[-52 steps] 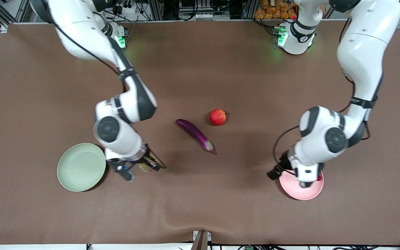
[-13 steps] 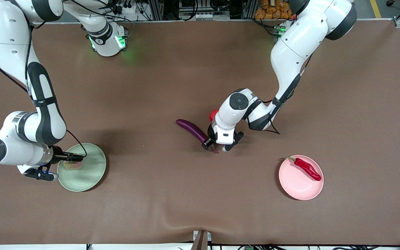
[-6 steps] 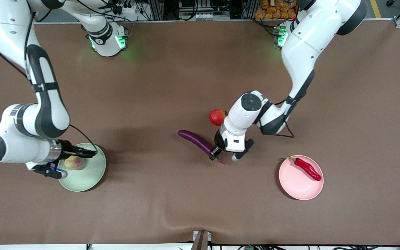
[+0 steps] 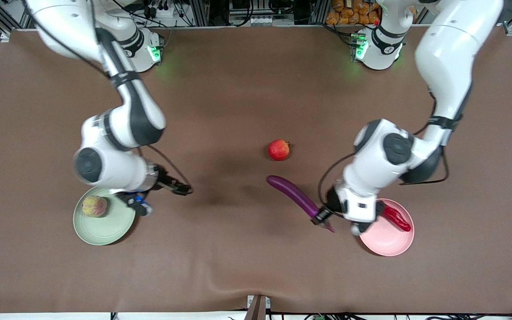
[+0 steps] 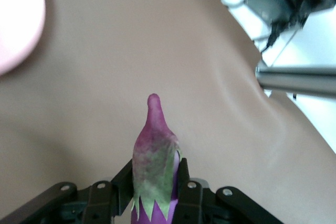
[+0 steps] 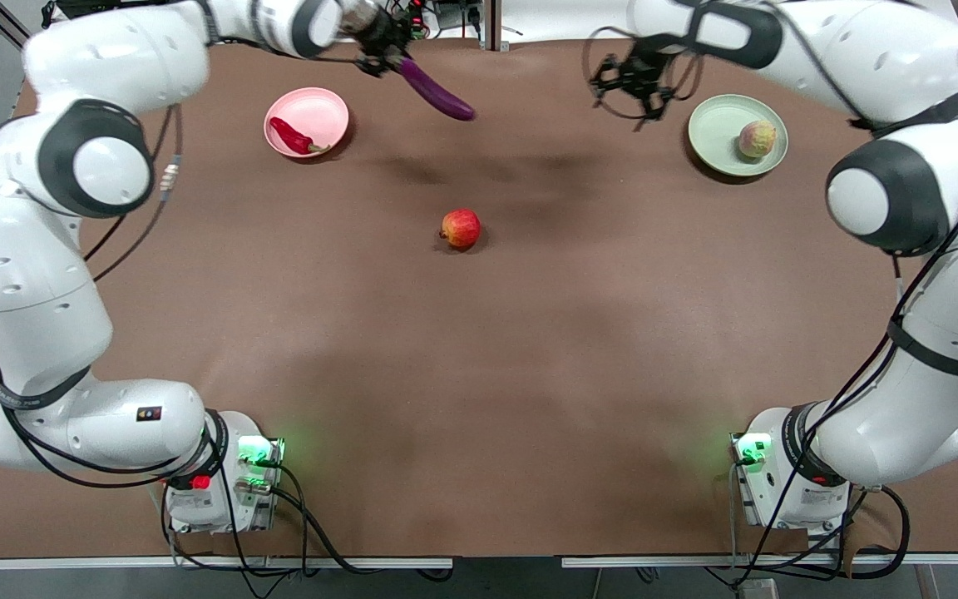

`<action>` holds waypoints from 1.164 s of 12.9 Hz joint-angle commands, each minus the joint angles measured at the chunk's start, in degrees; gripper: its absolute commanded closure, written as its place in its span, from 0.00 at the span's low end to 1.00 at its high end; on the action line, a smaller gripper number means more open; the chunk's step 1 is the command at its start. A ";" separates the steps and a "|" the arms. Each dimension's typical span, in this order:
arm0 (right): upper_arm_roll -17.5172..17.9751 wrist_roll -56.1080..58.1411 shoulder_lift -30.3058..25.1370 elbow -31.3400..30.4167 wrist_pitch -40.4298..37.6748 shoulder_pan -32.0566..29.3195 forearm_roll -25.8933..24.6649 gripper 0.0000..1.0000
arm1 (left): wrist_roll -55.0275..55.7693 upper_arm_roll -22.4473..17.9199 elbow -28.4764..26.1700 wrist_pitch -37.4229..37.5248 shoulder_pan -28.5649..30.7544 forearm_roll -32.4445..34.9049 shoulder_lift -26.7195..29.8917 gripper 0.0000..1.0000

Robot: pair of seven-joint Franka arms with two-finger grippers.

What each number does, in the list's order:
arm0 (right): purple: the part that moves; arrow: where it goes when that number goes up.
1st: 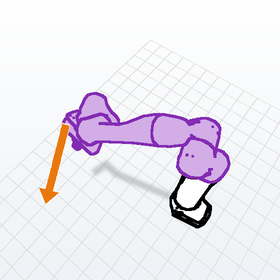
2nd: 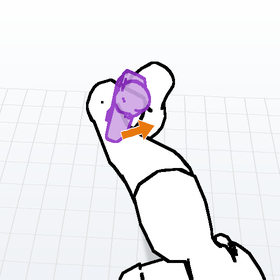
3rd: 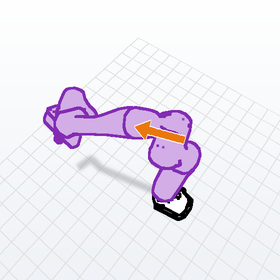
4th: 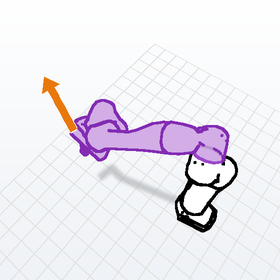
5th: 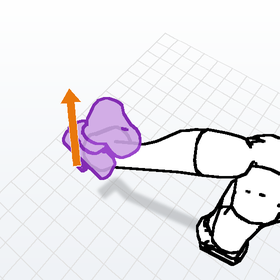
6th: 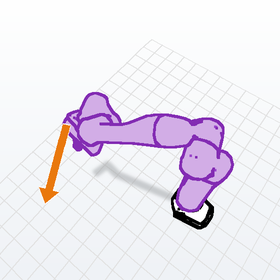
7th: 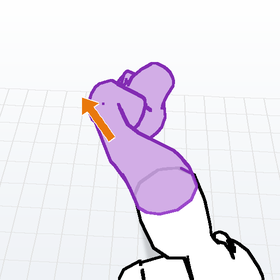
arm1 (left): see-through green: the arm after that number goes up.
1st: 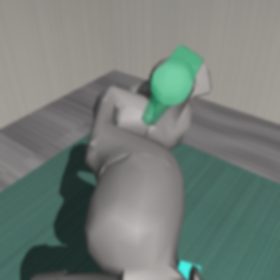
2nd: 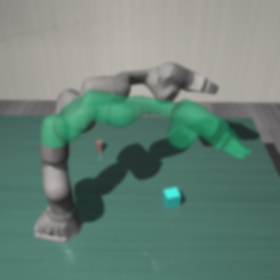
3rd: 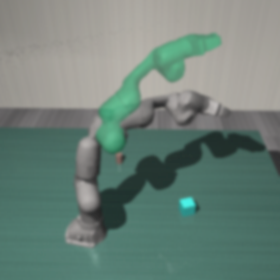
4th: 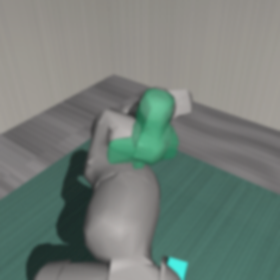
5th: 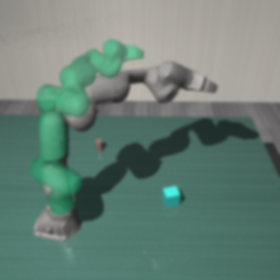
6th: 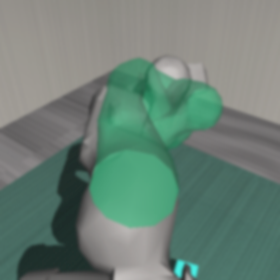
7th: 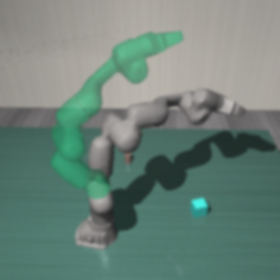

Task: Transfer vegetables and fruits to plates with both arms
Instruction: 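Place the eggplant on the pink plate while the right gripper grasps the apple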

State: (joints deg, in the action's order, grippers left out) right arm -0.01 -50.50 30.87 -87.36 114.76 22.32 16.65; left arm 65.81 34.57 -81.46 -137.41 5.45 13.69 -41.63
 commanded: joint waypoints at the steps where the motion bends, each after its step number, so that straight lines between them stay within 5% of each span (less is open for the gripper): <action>1: -0.69 -9.06 3.40 5.69 -0.24 4.03 0.84 0.00 | -8.57 1.64 0.86 3.01 5.08 -1.30 -1.26 1.00; 9: -0.95 -30.25 9.74 8.53 12.50 20.90 -1.17 0.00 | -31.41 -0.11 0.51 3.20 17.84 -1.73 -6.09 1.00; 15: -0.96 -38.17 12.72 7.65 12.50 26.28 -5.92 0.00 | -32.68 -4.76 0.42 -1.37 16.53 -10.61 -10.49 1.00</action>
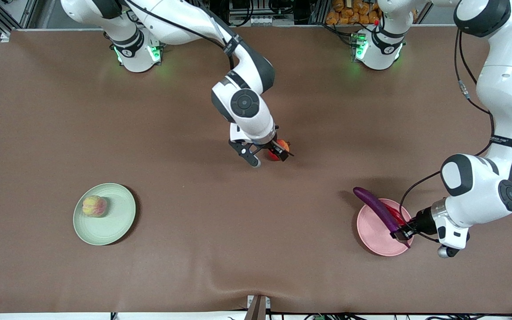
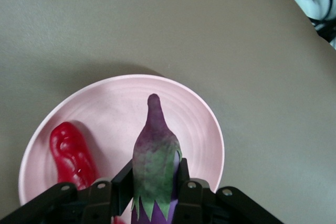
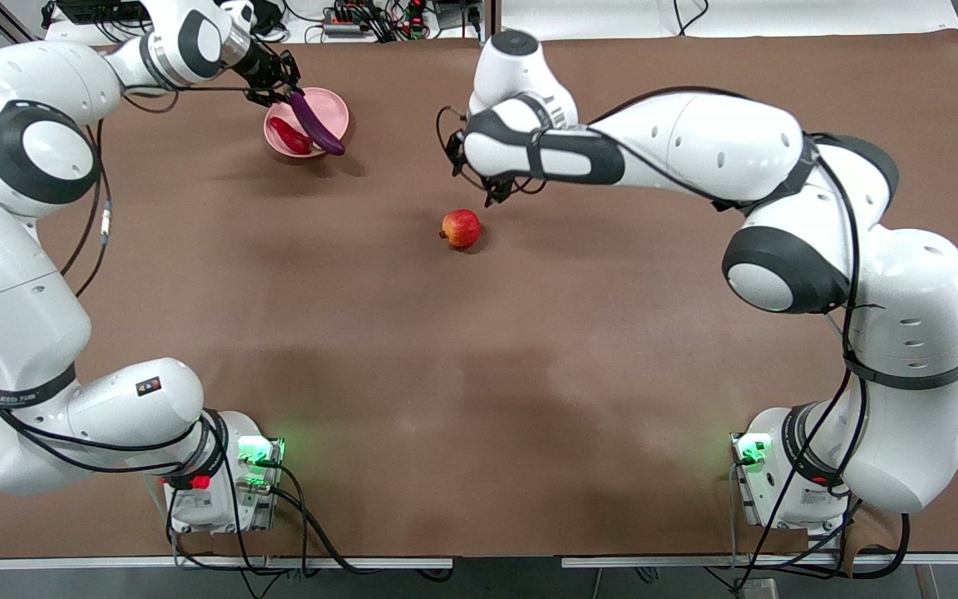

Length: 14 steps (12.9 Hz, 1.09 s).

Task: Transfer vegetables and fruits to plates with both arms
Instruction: 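Place the eggplant on the pink plate while the right gripper grasps the apple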

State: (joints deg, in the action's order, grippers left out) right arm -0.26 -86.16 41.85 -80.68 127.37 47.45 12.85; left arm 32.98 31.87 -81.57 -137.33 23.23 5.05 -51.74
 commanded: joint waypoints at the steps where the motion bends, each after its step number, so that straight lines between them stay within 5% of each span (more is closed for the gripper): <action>1: -0.70 -3.48 2.18 0.96 -0.02 1.50 -2.65 0.00 | -0.36 -3.03 0.71 -1.45 -1.51 -1.88 -0.55 1.00; 2: -0.70 -4.10 2.71 0.96 -0.02 1.85 -2.83 0.00 | -1.07 -3.65 0.89 -1.45 -1.52 -1.80 -0.55 0.95; 3: -0.70 -4.10 3.41 1.05 0.15 1.86 -2.92 0.00 | -1.16 -4.09 1.06 -1.45 -1.52 -1.71 -0.47 0.30; 4: -0.70 -4.10 3.94 1.05 1.81 1.94 -3.18 0.00 | -0.99 -4.09 1.07 -1.45 -1.52 -1.71 -0.12 0.00; 8: -0.70 -5.15 5.96 1.05 7.45 2.30 -3.27 0.00 | -0.90 -3.31 0.89 1.69 -0.99 -0.92 5.66 0.00; 14: -0.79 -7.97 6.14 -0.09 7.28 5.11 -5.12 0.00 | -9.13 -1.72 0.89 26.82 -0.29 1.28 28.58 0.00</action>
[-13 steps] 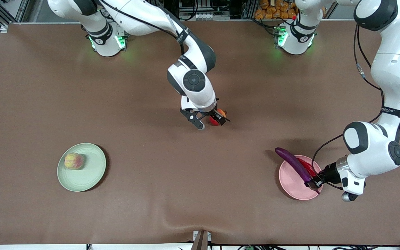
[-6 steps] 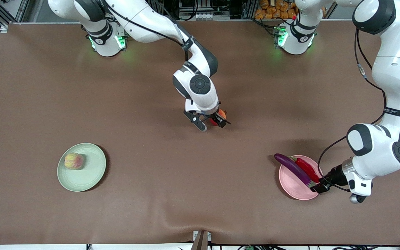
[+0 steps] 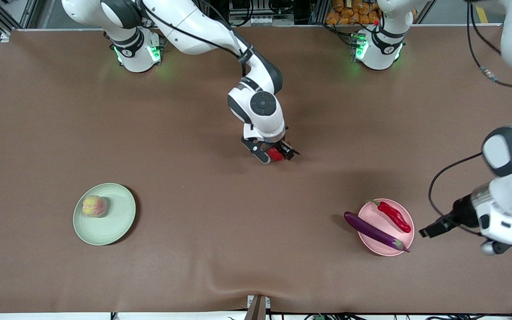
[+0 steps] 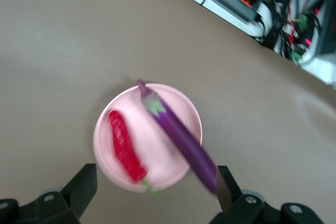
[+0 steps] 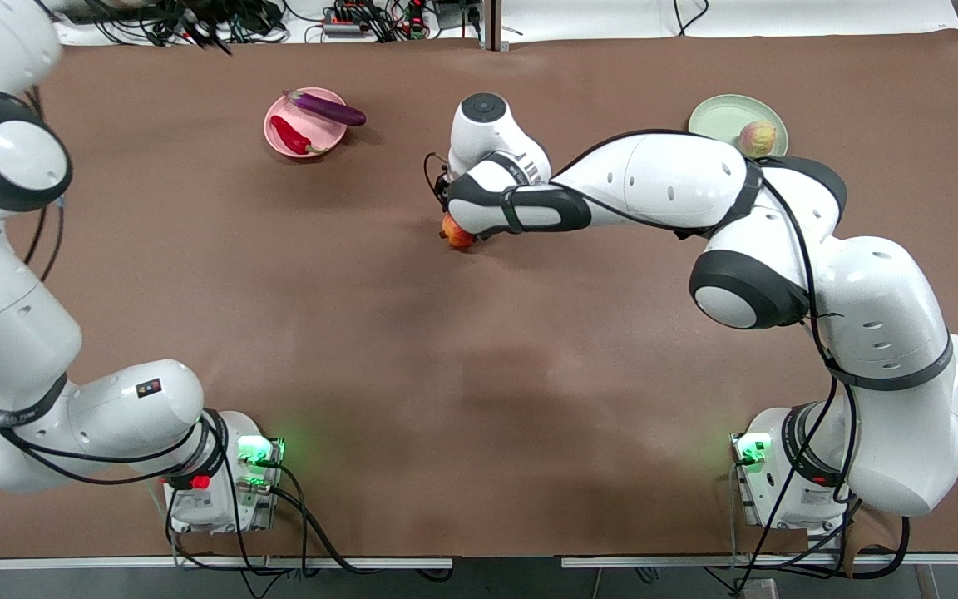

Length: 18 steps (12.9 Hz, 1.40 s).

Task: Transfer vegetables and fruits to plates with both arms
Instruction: 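Carry the red apple to the green plate while the left gripper withdraws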

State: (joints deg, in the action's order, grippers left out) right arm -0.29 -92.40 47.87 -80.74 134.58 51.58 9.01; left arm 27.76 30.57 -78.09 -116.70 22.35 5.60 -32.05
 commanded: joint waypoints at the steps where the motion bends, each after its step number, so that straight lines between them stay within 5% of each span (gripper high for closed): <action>1: -0.85 -1.73 0.12 -0.30 -0.02 1.23 -2.32 0.00 | -6.20 -0.60 -2.51 9.10 0.50 0.82 12.59 0.00; 3: -0.85 -1.73 0.03 -0.56 -0.20 0.80 -4.17 0.50 | -9.72 -0.77 -2.60 15.24 1.02 0.47 18.84 0.00; 4: -1.02 -1.64 -0.14 -0.56 -0.28 0.36 -4.18 0.62 | -10.00 -0.77 -2.51 18.32 1.11 0.73 20.95 0.00; 7: -3.57 -0.42 -2.50 0.14 -4.21 -1.13 -4.09 0.63 | -9.31 -1.12 -2.95 26.85 1.29 0.56 24.05 0.00; 15: -3.49 26.98 -16.30 0.05 -27.51 -22.81 -0.14 0.60 | -10.26 -0.60 -3.21 25.47 2.78 -0.67 28.78 0.00; 17: -3.57 30.68 -16.93 -0.56 -30.16 -28.26 -0.05 0.60 | -11.32 -2.26 -4.78 25.74 1.22 -1.02 30.02 0.00; 18: -3.57 34.35 -16.84 -1.17 -30.86 -31.34 -0.05 0.60 | -11.58 -6.97 -6.27 25.74 -2.62 -1.20 31.33 0.00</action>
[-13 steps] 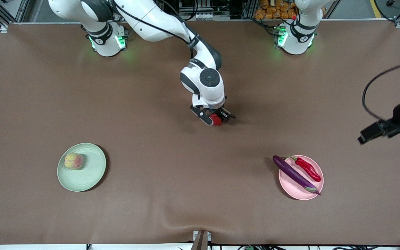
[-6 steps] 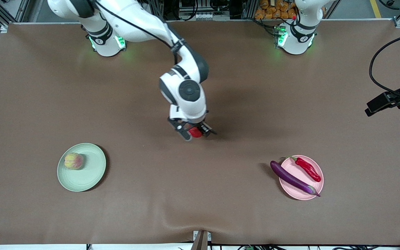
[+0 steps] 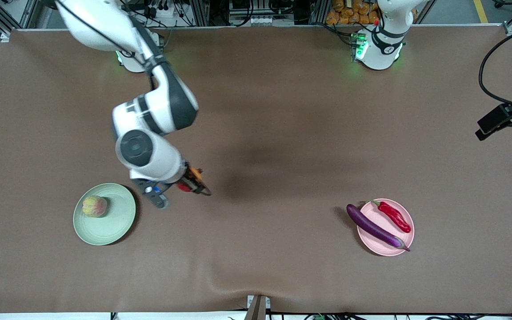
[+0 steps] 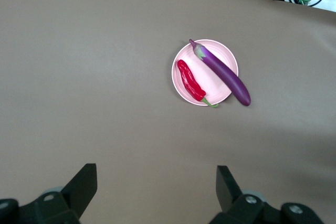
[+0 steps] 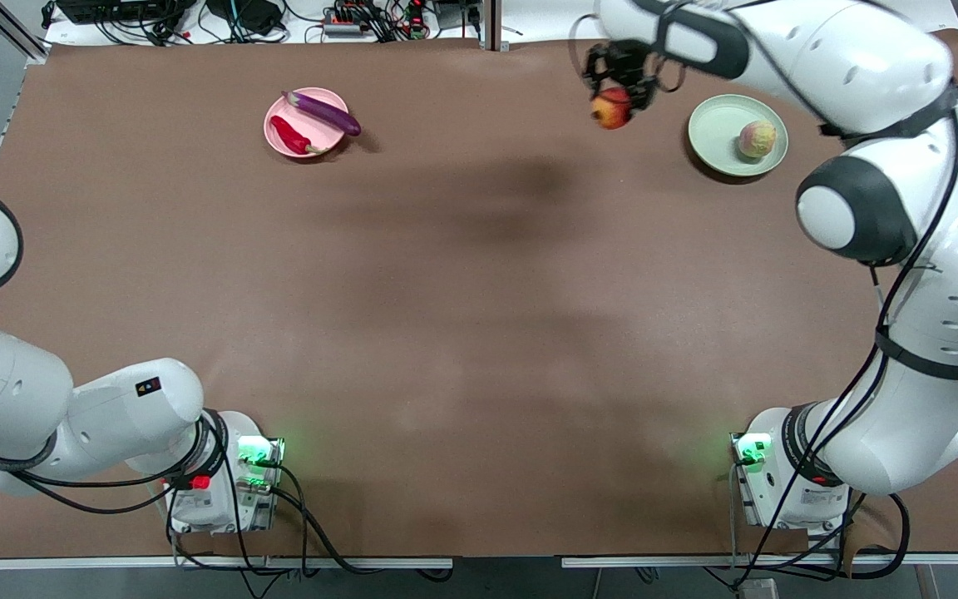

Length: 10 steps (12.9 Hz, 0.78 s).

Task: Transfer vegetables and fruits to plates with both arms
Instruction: 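Carry the red apple to the green plate while the left gripper withdraws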

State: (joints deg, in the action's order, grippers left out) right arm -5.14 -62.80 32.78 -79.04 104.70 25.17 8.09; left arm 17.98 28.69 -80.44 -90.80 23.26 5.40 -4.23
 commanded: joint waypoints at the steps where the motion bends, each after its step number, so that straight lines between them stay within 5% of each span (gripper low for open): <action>1: 1.27 9.93 -2.02 -3.66 -1.43 -7.91 0.88 0.60 | -3.98 -11.05 -5.50 -0.25 -8.97 -1.01 5.26 0.00; 5: 1.18 24.20 -1.93 -9.01 1.80 -15.30 0.62 0.60 | -5.76 -30.13 -7.88 1.85 -27.18 -1.09 8.52 0.00; 10: 1.19 36.95 1.22 -15.09 19.19 -20.67 0.70 0.60 | -5.68 -29.92 -10.34 2.38 -27.92 -2.23 10.55 0.00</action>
State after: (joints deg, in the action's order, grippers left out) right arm -5.09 -28.55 33.56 -92.53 119.32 6.03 8.19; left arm 13.28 -0.84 -88.51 -89.20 -4.05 4.42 3.82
